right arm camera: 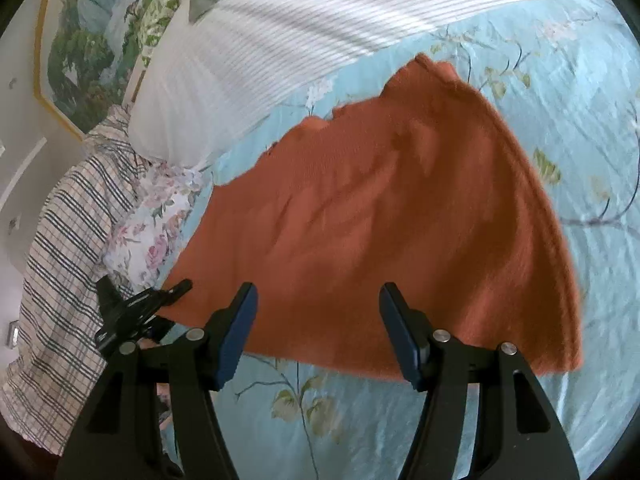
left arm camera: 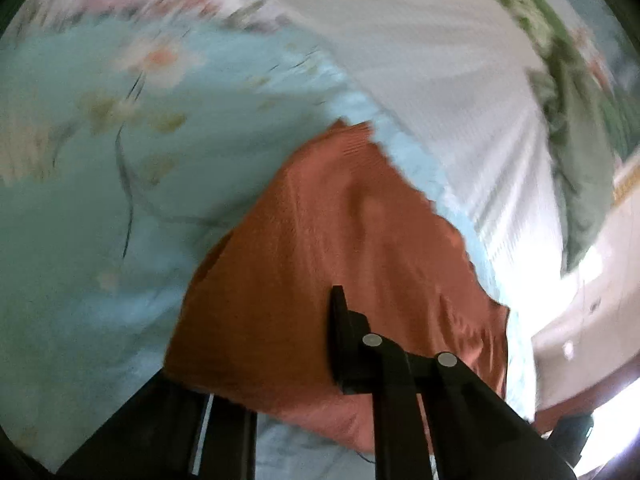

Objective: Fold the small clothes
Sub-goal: 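Release the sweater and reposition both grippers over the folded bundle, then grasp the sweater edge with the left gripper while the right gripper grasps a sleeve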

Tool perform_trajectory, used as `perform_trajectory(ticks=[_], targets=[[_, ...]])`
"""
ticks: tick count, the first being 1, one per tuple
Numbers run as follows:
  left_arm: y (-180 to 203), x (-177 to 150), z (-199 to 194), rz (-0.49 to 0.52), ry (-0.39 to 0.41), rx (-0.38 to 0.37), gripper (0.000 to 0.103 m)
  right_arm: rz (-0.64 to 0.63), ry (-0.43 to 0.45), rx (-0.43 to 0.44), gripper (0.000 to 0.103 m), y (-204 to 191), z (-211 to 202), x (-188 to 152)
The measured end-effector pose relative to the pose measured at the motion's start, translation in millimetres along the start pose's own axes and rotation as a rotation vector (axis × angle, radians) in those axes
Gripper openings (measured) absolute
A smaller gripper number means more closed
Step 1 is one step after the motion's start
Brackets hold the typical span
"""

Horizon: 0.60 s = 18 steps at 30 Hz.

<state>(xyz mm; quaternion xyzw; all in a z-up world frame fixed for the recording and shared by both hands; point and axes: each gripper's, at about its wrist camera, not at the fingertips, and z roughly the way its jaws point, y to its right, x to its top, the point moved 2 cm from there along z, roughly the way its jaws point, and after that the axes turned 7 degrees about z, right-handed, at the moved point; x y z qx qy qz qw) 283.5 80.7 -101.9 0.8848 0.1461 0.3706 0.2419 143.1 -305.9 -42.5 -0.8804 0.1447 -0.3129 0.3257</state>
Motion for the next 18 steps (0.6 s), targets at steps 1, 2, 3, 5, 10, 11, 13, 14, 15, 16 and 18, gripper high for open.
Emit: perform_trajectory(ticks=[1, 2, 3, 5, 10, 11, 13, 14, 15, 16, 18], targets=[[16.5, 2.2, -7.8, 0.053, 0.016, -0.011, 0.011, 0.004, 0.004, 0.003, 0.064, 1.9, -1.8, 4.1], [29.3, 3.1, -11.6, 0.092, 0.024, -0.019, 0.011, 0.009, 0.01, 0.005, 0.064, 4.4, -3.9, 8.6], [44.0, 3.3, -14.8, 0.135, 0.03, -0.027, 0.01, 0.016, 0.013, 0.011, 0.064, 7.0, -5.5, 12.8], [85.9, -0.5, -15.4, 0.265, 0.023, -0.038, 0.009, 0.035, 0.014, 0.03, 0.064, 12.1, -8.3, 21.6], [179.4, -42.5, 6.2, 0.599, -0.005, -0.007, 0.009, 0.077, -0.01, 0.072, 0.064, 21.7, -5.8, 45.9], [191.5, -54.0, 13.4, 0.657, -0.018, 0.007, 0.009, 0.085, -0.027, 0.084, 0.064, 22.9, -1.7, 50.3], [210.1, -81.6, 29.2, 0.778, -0.039, 0.041, 0.009, 0.099, -0.053, 0.097, 0.064, 24.9, 8.2, 57.0], [217.4, -97.2, 39.7, 0.844, -0.05, 0.065, 0.009, 0.103, -0.076, 0.103, 0.064, 25.2, 16.0, 59.2], [221.0, -108.4, 47.3, 0.887, -0.058, 0.079, 0.009, 0.106, -0.099, 0.104, 0.064, 24.8, 23.7, 60.5], [222.7, -121.2, 55.3, 0.93, -0.067, 0.095, 0.009, 0.107, -0.127, 0.107, 0.064, 23.3, 34.5, 62.1], [223.7, -130.7, 58.5, 0.967, -0.054, 0.121, 0.009, 0.096, -0.165, 0.123, 0.064, 17.7, 52.0, 64.9]])
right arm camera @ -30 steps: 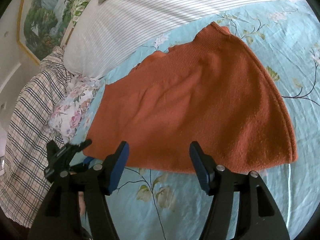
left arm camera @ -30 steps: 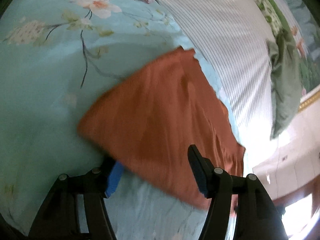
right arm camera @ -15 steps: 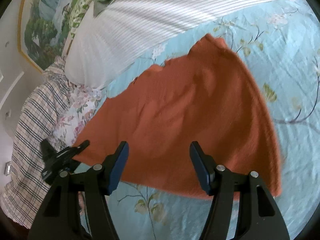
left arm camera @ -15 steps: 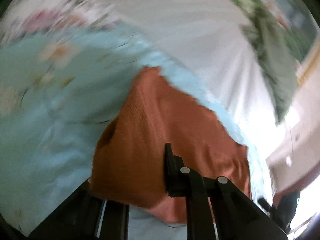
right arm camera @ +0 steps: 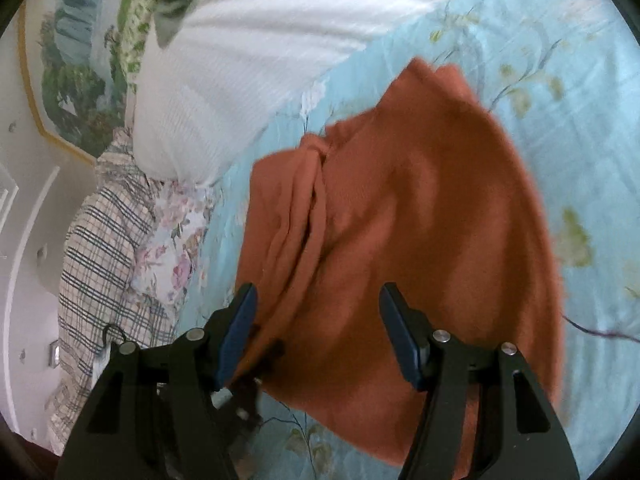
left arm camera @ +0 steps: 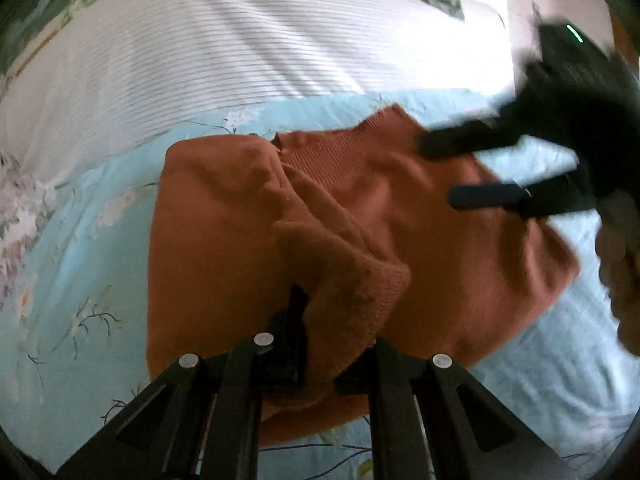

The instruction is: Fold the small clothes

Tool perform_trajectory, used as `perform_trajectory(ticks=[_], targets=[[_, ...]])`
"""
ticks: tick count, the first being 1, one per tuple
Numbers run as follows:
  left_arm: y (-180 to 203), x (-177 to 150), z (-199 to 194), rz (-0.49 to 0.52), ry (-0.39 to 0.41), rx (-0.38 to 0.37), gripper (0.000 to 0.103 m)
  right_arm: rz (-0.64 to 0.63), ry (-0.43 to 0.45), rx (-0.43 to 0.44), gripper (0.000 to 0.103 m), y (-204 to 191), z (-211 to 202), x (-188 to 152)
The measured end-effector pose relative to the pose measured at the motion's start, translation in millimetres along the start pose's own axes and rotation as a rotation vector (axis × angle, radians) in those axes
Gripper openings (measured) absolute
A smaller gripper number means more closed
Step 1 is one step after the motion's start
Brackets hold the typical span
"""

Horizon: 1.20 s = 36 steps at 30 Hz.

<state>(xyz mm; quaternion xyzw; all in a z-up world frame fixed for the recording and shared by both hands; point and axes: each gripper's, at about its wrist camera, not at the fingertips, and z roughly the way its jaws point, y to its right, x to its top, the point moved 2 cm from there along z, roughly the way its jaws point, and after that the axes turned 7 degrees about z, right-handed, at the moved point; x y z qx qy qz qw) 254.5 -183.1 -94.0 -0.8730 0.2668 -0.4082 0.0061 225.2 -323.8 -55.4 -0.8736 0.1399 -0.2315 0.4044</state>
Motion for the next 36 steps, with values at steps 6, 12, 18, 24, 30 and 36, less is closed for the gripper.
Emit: perform_trajectory(ticks=[6, 12, 18, 24, 30, 36], targets=[[-0.4, 2.0, -8.6, 0.024, 0.025, -0.002, 0.007, -0.035, -0.107, 0.023, 0.067, -18.6, 64.7, 28.9], [10.6, -3.1, -13.6, 0.08, 0.021, 0.012, 0.007, -0.114, -0.147, 0.008, 0.037, -40.2, 115.3, 52.4], [5.7, 12.5, -36.9, 0.016, 0.05, -0.07, 0.007, -0.188, -0.083, 0.026, 0.014, -57.5, 79.2, 63.9], [38.2, 53.7, -53.4, -0.009, 0.12, -0.225, 0.007, -0.243, 0.043, -0.023, 0.014, -47.8, 3.9, 81.7], [90.5, 62.3, -34.0, 0.008, 0.099, -0.336, 0.007, -0.145, 0.057, -0.137, 0.014, 19.9, -17.3, 83.0], [114.8, 56.9, -23.4, 0.037, 0.056, -0.343, 0.007, -0.118, 0.074, -0.122, 0.014, 41.5, -24.5, 81.5]])
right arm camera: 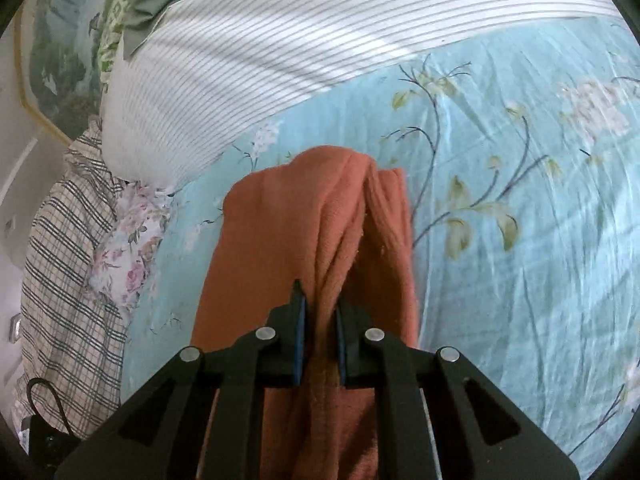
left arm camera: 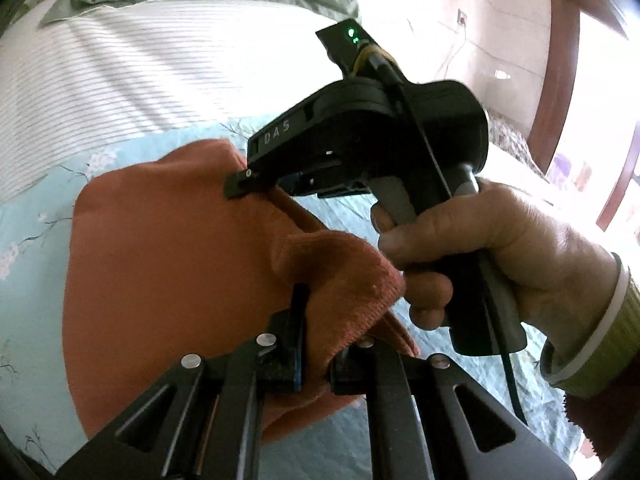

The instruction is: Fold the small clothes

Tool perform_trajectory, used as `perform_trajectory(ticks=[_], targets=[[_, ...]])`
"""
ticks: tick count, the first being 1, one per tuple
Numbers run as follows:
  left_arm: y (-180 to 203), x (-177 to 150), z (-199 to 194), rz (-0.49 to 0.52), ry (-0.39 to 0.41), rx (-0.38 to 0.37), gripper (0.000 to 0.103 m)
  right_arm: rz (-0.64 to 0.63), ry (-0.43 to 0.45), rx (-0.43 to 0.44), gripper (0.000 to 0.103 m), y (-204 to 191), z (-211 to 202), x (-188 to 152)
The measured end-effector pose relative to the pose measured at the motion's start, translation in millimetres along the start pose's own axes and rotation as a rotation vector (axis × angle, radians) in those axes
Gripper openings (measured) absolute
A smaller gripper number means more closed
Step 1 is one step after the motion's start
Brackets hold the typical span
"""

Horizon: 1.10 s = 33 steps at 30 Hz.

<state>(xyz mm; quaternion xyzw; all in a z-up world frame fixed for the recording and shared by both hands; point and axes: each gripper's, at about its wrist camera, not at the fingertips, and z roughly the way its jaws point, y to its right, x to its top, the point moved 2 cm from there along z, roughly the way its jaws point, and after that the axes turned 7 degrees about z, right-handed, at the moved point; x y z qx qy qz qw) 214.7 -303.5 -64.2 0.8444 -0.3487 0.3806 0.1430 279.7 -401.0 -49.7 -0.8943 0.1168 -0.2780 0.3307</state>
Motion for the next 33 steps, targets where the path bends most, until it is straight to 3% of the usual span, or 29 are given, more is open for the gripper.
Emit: perform_trajectory(ticks=[5, 10, 12, 13, 14, 16, 17, 18, 23, 27, 33], targets=[[7.6, -4.1, -0.1, 0.017, 0.004, -0.015, 0.007, -0.001, 0.018, -0.03, 0.014, 10.9, -1.8, -3.1], [8.8, -15.1, 20.9, -0.014, -0.067, -0.038, 0.014, 0.015, 0.009, -0.064, 0.015, 24.3, 6.5, -6.8], [4.8, -16.1, 15.8, -0.032, -0.065, -0.058, 0.023, 0.012, 0.022, -0.09, 0.019, 21.1, -0.1, -9.0], [0.4, -17.8, 10.0, -0.047, -0.066, -0.08, 0.039, 0.004, 0.029, -0.113, 0.022, 19.1, -3.9, -10.0], [-2.6, -20.0, 4.8, -0.06, -0.066, -0.084, 0.055, -0.005, 0.041, -0.135, 0.031, 15.5, -10.3, -12.8], [-12.3, -28.1, -11.2, -0.096, -0.06, -0.076, 0.062, -0.019, 0.058, -0.14, 0.049, 11.4, -18.8, -18.8], [-16.0, -31.7, -17.6, -0.111, -0.063, -0.082, 0.062, -0.023, 0.067, -0.143, 0.065, 9.5, -24.0, -23.3], [-21.8, -36.8, -25.8, -0.134, -0.068, -0.093, 0.063, -0.029, 0.074, -0.141, 0.074, 8.2, -28.4, -28.2], [-71.0, -54.2, -53.5, -0.245, -0.065, -0.046, 0.075, 0.011, 0.037, -0.11, 0.075, 15.9, -32.6, -43.3], [-118.3, -67.1, -57.6, -0.349, -0.066, -0.015, 0.079, 0.079, 0.009, -0.065, 0.075, 28.7, -26.8, -44.0], [-196.8, -77.9, -18.8, -0.546, -0.122, -0.089, 0.079, 0.133, -0.027, -0.01, 0.075, 37.4, -8.7, -33.3]])
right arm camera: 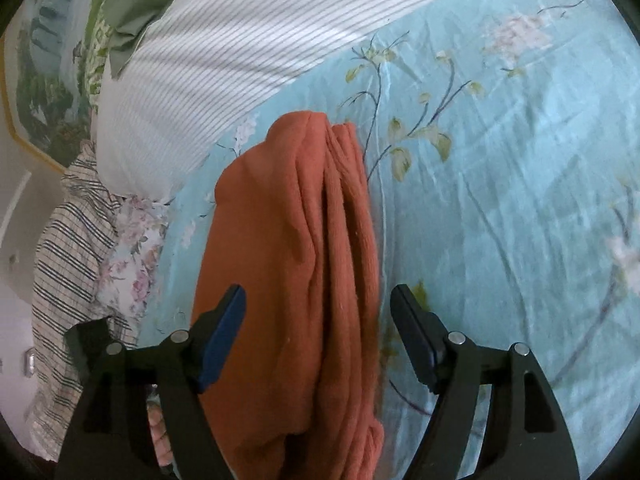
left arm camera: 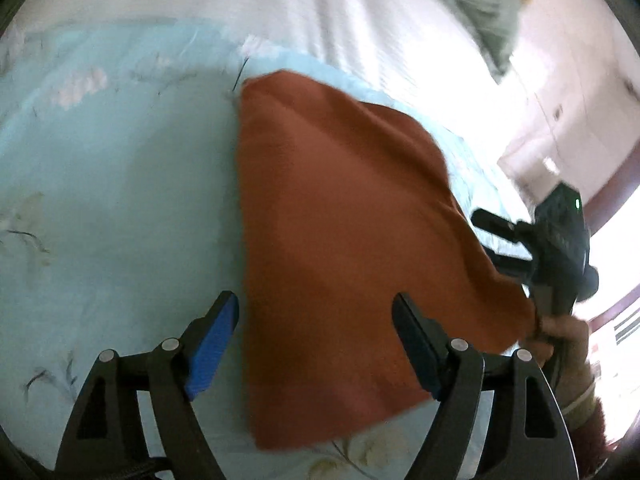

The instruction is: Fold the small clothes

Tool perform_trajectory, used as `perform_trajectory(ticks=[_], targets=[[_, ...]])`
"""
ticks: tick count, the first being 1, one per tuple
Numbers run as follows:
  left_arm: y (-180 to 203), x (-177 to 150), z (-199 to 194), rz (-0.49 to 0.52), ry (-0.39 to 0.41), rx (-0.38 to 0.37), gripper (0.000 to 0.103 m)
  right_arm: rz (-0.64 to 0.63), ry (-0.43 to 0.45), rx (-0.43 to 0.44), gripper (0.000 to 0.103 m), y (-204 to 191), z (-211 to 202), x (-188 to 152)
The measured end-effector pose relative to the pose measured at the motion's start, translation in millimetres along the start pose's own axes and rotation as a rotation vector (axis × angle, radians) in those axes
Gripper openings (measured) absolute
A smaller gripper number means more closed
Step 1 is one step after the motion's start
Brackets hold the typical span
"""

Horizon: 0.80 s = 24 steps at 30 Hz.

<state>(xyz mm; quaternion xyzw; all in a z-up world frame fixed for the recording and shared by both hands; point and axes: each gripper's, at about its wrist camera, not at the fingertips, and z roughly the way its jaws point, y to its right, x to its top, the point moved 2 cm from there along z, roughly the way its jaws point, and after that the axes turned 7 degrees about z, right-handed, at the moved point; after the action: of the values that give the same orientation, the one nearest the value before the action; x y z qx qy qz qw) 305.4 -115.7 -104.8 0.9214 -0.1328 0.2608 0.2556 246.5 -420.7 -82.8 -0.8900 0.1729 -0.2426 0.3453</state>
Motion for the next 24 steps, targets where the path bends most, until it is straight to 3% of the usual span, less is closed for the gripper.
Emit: perform_trajectory(ticks=[2, 4, 5, 6, 7, 11, 16, 24], targets=[[-18.2, 10.6, 18.4, -0.061, -0.04, -0.038, 0.079, 0.009, -0.028, -0.003, 0.075, 2.6, 12.2, 2.8], [-28.1, 16.0, 25.0, -0.097, -0.037, -0.083, 0.078, -0.003, -0.039, -0.004, 0.068, 0.9, 18.6, 2.7], [-31.8, 20.4, 27.9, -0.104, -0.029, -0.103, 0.076, 0.003, -0.057, -0.01, 0.048, 1.3, 23.3, 1.8], [-33.1, 23.9, 31.1, -0.104, -0.03, -0.123, 0.072, 0.019, -0.073, -0.006, 0.039, 2.6, 27.4, 0.5], [-32.8, 26.3, 37.5, -0.101, -0.044, -0.162, 0.05, 0.024, -0.072, 0.0, 0.038, 2.6, 29.1, -0.7], [-21.2, 28.7, 40.1, -0.048, -0.029, -0.151, 0.024, -0.004, -0.045, -0.004, 0.029, -12.2, 23.9, -8.3], [-5.9, 11.1, -24.3, 0.004, 0.059, -0.138, 0.022, -0.054, -0.064, 0.074, 0.026, -52.9, 25.6, -33.9], [-56.6, -57.7, -144.5, -0.054, 0.114, -0.043, 0.021, -0.146, -0.193, 0.207, 0.025, -126.7, 78.3, -112.3]])
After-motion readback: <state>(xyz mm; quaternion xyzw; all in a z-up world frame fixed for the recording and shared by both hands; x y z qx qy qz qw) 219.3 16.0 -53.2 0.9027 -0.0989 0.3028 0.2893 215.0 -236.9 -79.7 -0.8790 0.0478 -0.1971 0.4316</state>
